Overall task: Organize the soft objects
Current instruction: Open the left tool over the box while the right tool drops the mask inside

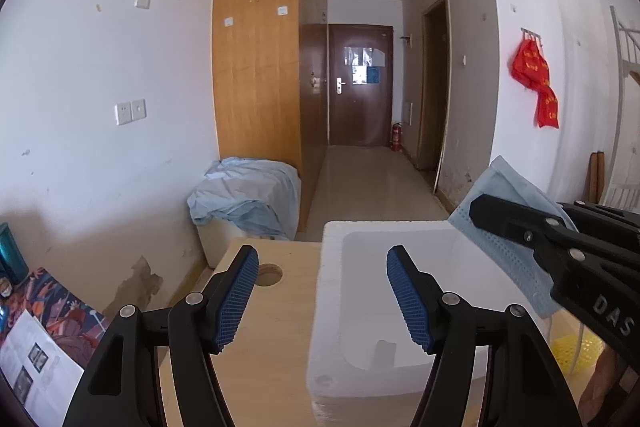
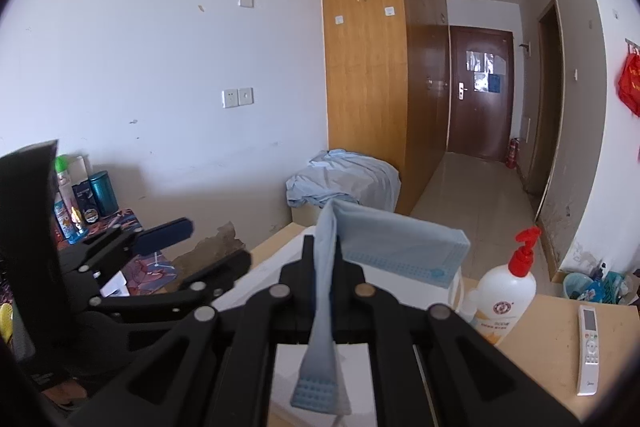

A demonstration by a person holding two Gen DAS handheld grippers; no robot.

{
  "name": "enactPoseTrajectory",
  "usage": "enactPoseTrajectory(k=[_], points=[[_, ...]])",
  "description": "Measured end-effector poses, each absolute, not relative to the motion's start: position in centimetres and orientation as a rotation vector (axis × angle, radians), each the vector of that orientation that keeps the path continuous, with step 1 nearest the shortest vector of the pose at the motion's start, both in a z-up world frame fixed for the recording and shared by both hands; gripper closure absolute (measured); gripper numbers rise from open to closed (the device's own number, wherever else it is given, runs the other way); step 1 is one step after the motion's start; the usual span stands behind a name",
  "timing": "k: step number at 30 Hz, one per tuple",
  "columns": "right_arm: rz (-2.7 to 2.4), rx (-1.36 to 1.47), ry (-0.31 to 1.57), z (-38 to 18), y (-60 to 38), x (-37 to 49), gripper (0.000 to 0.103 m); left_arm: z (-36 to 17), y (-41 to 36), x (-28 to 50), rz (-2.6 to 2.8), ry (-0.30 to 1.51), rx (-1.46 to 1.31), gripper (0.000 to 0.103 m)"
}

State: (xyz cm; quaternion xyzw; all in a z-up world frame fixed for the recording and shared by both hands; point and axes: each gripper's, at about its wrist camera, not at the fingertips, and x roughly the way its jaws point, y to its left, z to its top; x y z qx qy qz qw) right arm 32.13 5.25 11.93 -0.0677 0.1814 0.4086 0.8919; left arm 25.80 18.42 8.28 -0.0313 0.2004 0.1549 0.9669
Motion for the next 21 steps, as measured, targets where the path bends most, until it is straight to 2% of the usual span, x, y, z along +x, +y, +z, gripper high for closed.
enactPoseTrajectory(k=[16,17,19,20,21], points=[[0.850,-0.153,0.429,10.7,6.3,33.3,0.096,8.0,19.2,25.3,0.344,0.406,-0.076,0.035],[0.851,-0.152,0.434,10.7,6.3,33.4,0.092,8.0,19.2,25.2,0.344,0.406,-0.078,0.035],[0.850,-0.156,0.435,10.7,6.4,33.4,0.076,8.0,19.3,25.2,0.346,0.405,-0.078,0.035],[0.847,-0.155,0.436,10.7,6.3,33.3,0.061,8.1,19.3,25.2,0.348,0.405,-0.079,0.035],[0.842,-0.153,0.436,10.8,6.3,33.3,0.051,8.1,19.3,25.1,0.350,0.404,-0.081,0.035]])
